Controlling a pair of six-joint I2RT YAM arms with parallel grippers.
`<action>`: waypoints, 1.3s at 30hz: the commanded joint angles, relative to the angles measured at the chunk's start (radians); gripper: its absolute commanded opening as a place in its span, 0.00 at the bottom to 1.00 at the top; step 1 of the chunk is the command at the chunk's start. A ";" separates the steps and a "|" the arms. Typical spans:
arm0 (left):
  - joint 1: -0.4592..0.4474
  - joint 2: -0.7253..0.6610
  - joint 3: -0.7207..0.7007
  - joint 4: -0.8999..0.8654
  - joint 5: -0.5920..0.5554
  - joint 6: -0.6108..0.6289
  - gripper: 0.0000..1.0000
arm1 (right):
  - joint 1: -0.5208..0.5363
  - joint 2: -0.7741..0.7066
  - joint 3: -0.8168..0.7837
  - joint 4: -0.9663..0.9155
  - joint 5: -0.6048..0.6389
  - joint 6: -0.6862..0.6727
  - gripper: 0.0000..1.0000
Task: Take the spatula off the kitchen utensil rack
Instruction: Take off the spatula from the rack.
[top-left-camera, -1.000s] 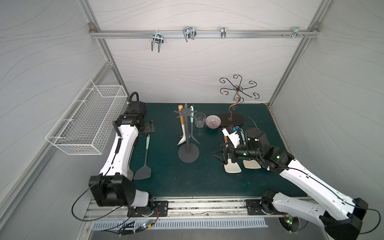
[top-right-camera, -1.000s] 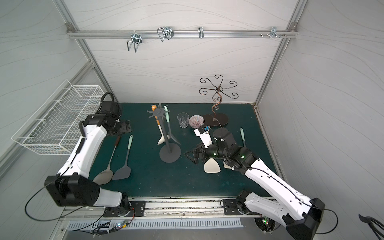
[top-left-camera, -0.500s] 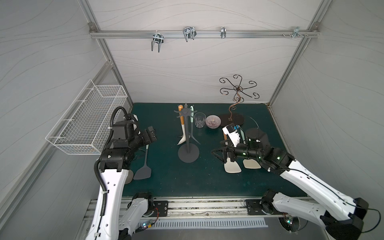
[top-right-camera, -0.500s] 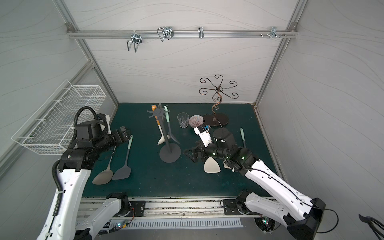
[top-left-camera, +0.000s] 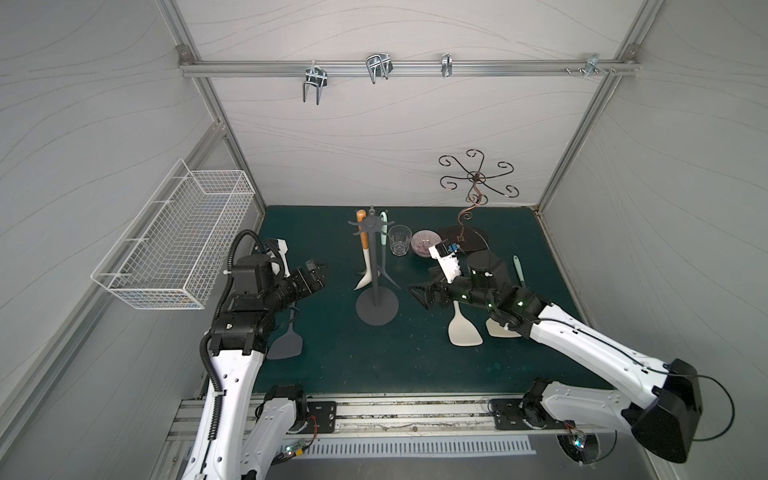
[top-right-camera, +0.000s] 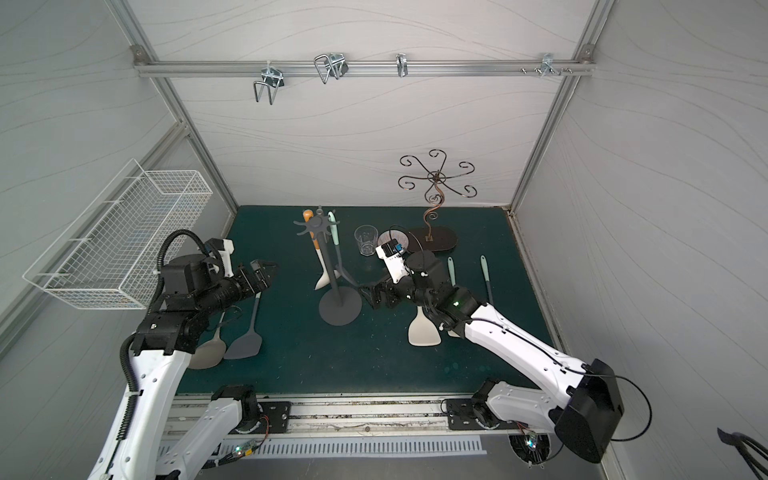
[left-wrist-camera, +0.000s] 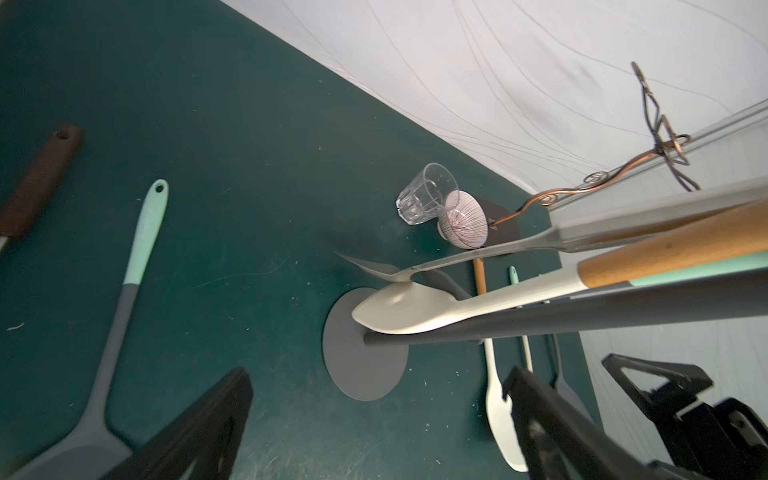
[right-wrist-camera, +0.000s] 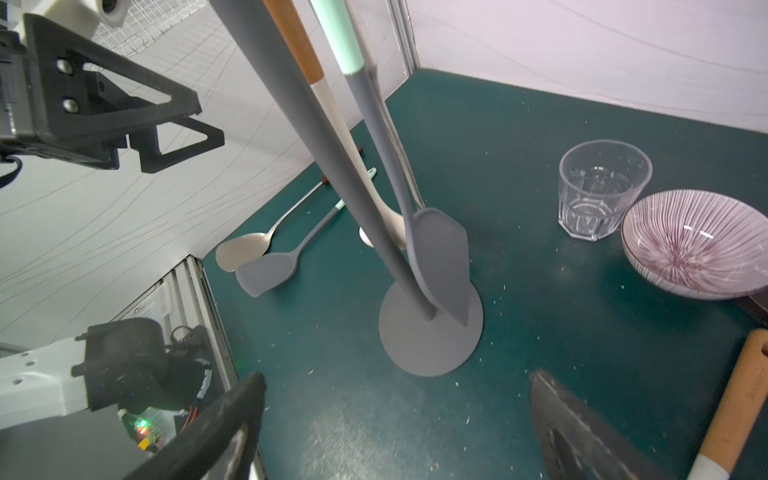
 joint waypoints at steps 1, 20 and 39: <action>0.003 -0.004 0.020 0.052 0.078 -0.016 0.99 | -0.045 0.042 0.026 0.114 -0.129 -0.047 0.97; 0.002 -0.064 -0.078 0.186 0.346 -0.069 0.99 | -0.270 0.452 0.288 0.468 -0.835 0.006 0.78; 0.002 -0.021 -0.075 0.210 0.381 -0.070 0.99 | -0.220 0.674 0.483 0.618 -1.023 0.107 0.69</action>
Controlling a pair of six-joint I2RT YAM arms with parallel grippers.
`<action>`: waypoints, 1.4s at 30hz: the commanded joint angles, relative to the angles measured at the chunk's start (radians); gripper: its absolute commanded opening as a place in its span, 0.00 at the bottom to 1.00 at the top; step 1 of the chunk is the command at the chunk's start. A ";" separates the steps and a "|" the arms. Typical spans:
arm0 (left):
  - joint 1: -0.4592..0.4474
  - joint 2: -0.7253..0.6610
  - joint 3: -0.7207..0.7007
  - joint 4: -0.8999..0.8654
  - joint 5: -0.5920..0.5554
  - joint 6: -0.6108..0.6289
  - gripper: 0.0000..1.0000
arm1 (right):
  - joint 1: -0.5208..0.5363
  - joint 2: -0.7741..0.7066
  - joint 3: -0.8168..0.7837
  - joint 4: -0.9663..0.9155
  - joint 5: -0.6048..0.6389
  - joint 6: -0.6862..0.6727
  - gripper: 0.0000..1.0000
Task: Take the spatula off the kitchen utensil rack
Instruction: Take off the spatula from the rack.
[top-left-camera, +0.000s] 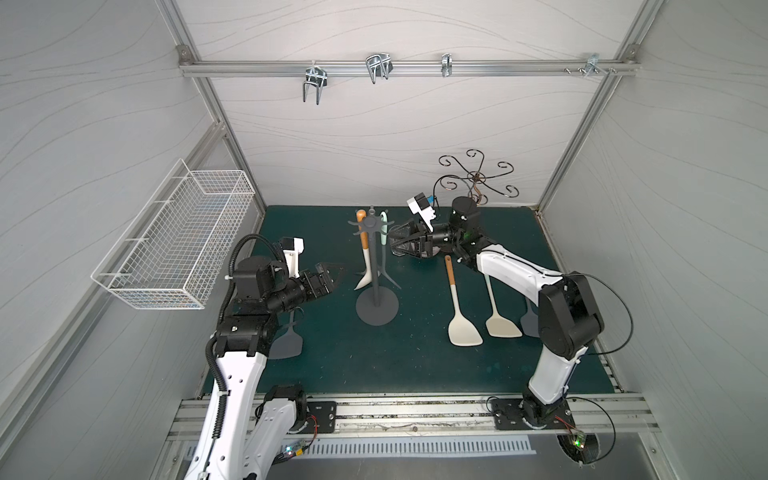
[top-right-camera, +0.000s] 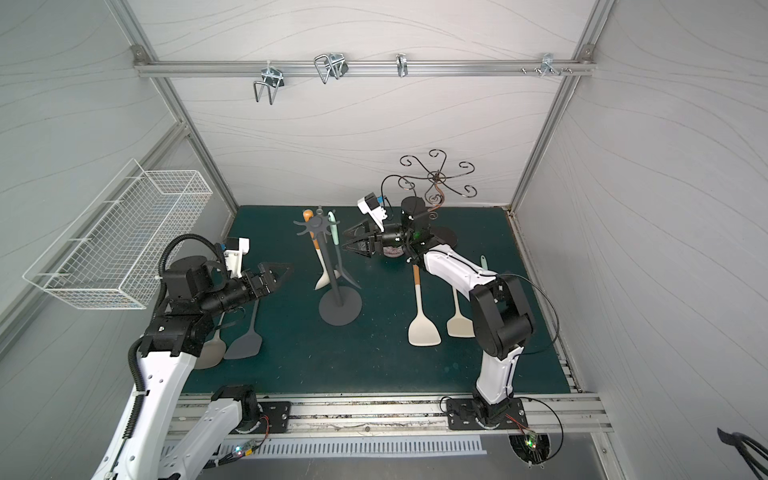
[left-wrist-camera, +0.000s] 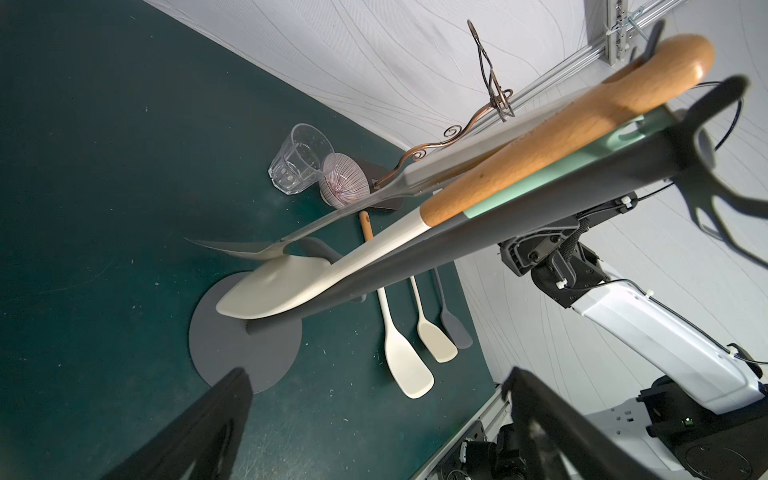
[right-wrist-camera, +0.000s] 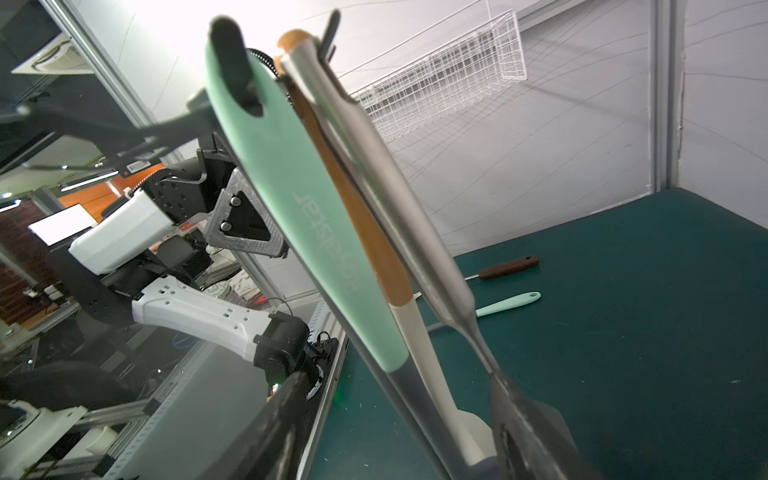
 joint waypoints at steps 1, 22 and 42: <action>0.002 0.001 0.005 0.048 0.017 0.004 0.99 | 0.026 0.028 0.040 0.017 -0.042 -0.007 0.69; 0.002 0.000 -0.003 0.007 -0.065 0.026 0.99 | 0.041 0.089 0.107 0.098 -0.108 0.063 0.43; 0.002 -0.009 -0.016 0.027 -0.064 0.004 0.99 | 0.043 0.061 0.067 0.098 -0.081 0.046 0.15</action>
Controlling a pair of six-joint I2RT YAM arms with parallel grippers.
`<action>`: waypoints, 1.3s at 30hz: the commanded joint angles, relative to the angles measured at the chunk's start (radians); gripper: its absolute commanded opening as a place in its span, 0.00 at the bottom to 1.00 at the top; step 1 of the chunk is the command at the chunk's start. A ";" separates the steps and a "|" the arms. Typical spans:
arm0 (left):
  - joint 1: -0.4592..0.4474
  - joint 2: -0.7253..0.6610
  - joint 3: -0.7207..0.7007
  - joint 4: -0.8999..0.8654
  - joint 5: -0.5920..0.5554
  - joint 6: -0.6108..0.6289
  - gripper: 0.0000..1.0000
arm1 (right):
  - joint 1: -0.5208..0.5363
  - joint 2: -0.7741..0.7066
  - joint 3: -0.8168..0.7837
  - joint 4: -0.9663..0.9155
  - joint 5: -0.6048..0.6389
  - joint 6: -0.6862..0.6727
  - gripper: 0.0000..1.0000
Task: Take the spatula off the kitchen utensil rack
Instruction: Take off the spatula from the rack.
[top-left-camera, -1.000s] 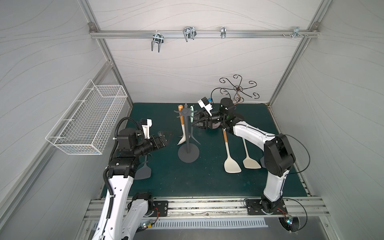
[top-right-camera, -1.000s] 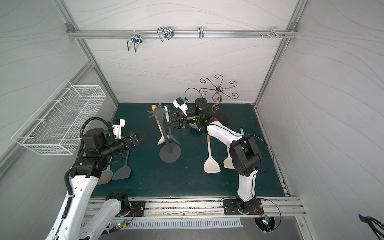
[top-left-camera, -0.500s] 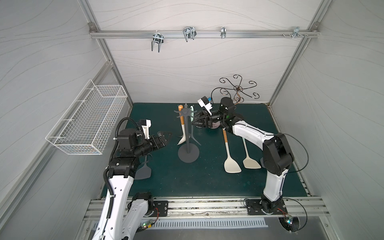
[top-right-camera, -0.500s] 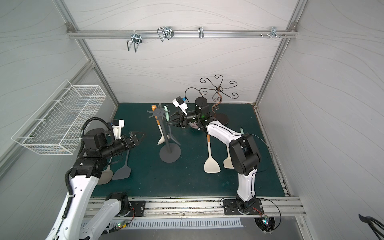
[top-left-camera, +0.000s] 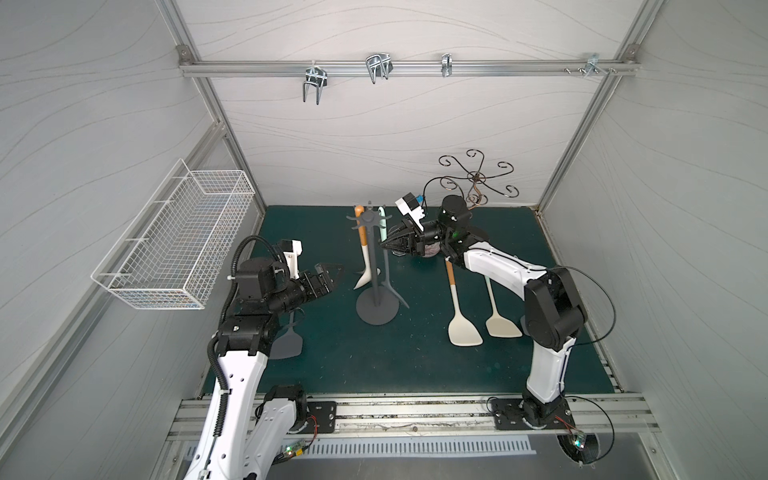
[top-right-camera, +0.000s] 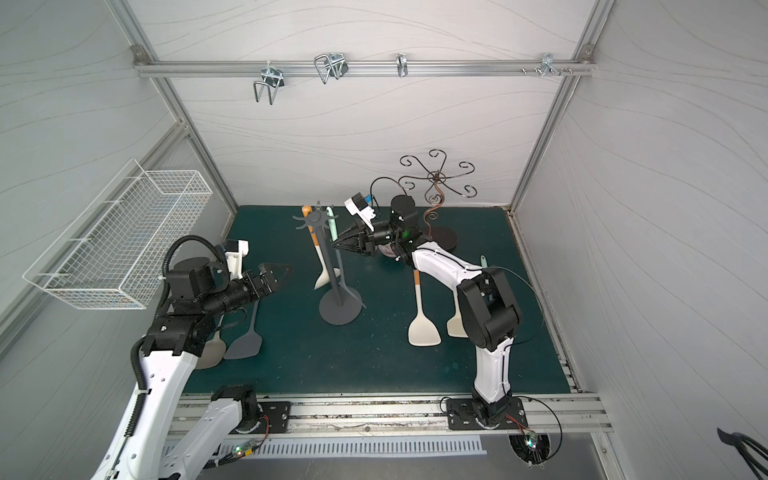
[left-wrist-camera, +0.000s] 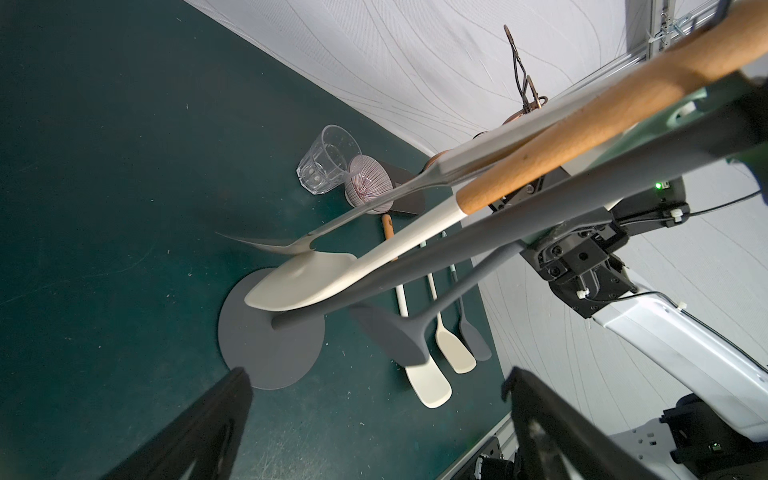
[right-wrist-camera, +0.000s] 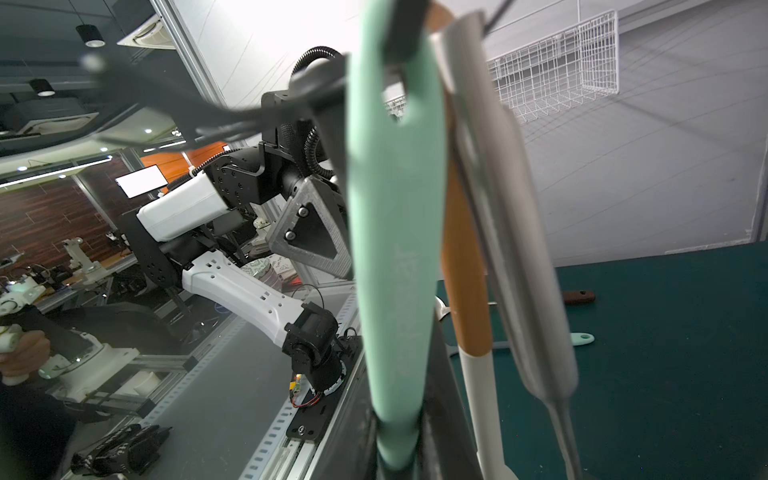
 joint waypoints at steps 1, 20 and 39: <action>0.002 -0.009 0.002 0.040 0.005 -0.004 0.99 | 0.004 -0.029 -0.019 -0.058 0.017 -0.041 0.14; 0.000 -0.019 0.000 0.041 0.008 -0.017 0.99 | 0.028 -0.187 -0.034 -0.473 0.246 -0.436 0.00; -0.014 -0.016 0.060 -0.018 0.040 0.010 0.99 | 0.026 -0.300 -0.104 -0.431 0.417 -0.454 0.00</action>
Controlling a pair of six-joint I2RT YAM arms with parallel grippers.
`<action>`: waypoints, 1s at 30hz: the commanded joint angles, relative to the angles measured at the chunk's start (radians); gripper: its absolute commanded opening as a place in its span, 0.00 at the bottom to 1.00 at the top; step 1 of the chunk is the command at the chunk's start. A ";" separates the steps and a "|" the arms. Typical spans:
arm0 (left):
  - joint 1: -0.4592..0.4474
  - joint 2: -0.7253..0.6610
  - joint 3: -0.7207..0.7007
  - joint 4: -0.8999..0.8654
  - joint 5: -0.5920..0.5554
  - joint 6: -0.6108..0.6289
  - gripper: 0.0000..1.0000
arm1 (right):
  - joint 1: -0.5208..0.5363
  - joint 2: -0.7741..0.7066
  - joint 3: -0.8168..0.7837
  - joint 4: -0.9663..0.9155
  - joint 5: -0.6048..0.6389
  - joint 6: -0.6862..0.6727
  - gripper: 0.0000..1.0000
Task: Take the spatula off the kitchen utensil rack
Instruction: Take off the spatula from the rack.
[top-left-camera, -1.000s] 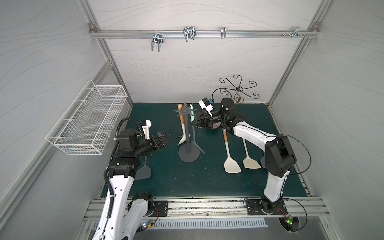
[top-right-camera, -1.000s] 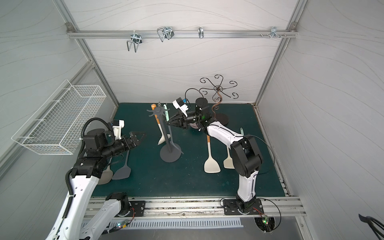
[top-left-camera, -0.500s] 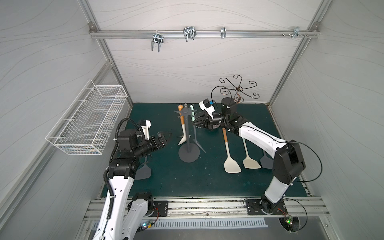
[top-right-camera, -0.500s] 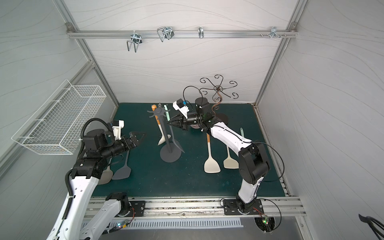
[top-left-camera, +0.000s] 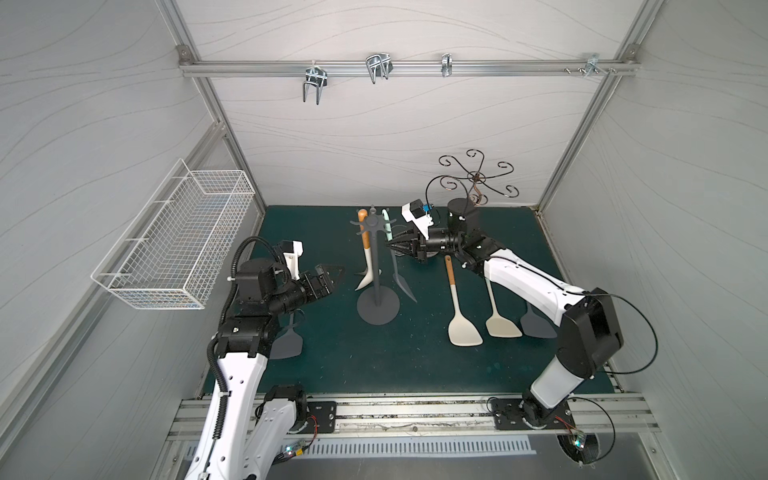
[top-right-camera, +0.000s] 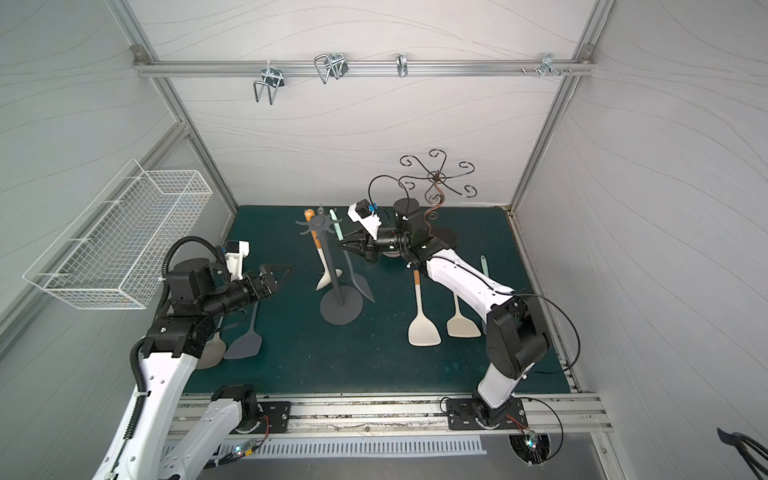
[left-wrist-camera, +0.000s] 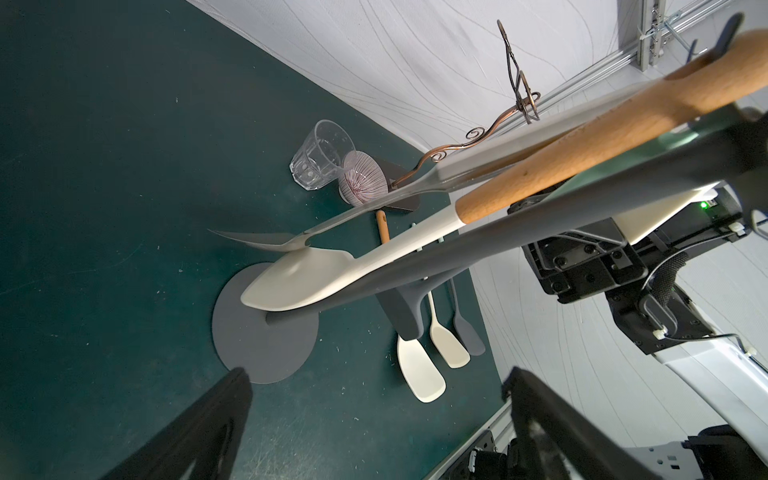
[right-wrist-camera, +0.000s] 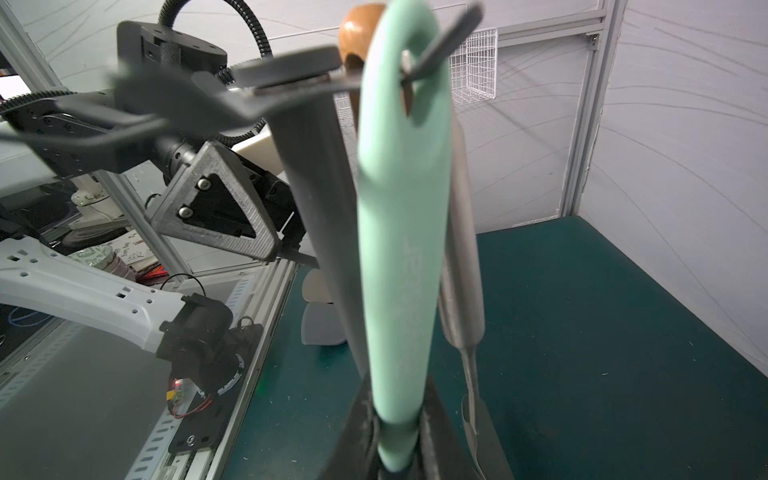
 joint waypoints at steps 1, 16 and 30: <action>-0.003 -0.004 0.067 -0.014 0.028 0.029 0.99 | 0.003 -0.057 0.008 0.012 0.039 -0.005 0.00; -0.018 0.034 0.152 -0.100 0.129 0.043 0.99 | 0.003 -0.069 0.098 -0.221 0.104 -0.088 0.00; -0.020 0.004 0.093 -0.047 0.106 0.016 0.99 | 0.027 -0.100 0.181 -0.412 0.212 -0.163 0.00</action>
